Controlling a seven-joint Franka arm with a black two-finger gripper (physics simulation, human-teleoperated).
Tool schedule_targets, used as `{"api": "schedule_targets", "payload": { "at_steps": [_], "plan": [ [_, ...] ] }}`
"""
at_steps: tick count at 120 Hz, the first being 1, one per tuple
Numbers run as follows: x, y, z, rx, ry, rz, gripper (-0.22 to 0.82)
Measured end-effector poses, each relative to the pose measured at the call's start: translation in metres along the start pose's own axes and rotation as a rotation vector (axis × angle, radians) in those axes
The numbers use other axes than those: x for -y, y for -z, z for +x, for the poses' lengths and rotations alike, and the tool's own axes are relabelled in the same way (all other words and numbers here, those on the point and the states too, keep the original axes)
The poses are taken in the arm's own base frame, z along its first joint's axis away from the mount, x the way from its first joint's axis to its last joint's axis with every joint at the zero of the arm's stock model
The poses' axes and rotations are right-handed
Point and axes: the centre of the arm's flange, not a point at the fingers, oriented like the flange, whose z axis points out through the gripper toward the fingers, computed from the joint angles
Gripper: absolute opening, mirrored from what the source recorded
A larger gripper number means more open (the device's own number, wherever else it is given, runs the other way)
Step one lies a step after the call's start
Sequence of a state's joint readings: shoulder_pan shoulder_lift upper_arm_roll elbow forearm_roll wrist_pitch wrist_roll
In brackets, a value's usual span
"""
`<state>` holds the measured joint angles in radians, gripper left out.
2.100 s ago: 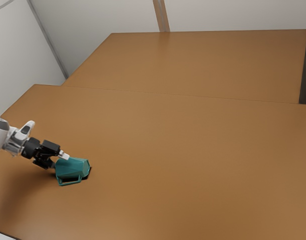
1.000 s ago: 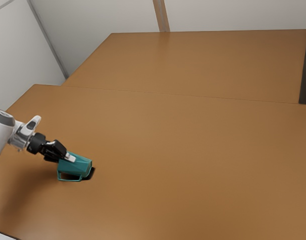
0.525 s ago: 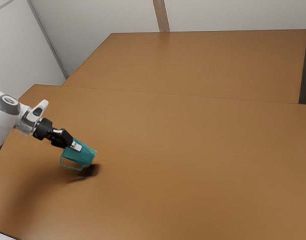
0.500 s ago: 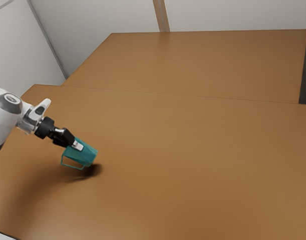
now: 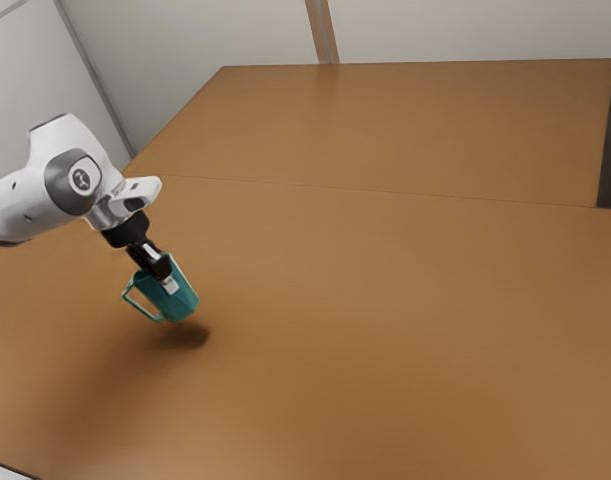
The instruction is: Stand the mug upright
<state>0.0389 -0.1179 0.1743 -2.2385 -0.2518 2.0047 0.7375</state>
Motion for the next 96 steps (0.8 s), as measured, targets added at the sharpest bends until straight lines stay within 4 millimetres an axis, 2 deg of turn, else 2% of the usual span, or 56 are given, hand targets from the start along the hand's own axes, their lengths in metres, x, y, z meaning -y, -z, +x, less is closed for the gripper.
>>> {"api": "schedule_targets", "payload": {
  "at_steps": [43,96],
  "plan": [
    [-0.017,-0.007,0.021,0.060,0.010,0.203,-0.16],
    [-0.047,-0.037,0.039,0.040,0.095,0.300,-0.16]
  ]
}}
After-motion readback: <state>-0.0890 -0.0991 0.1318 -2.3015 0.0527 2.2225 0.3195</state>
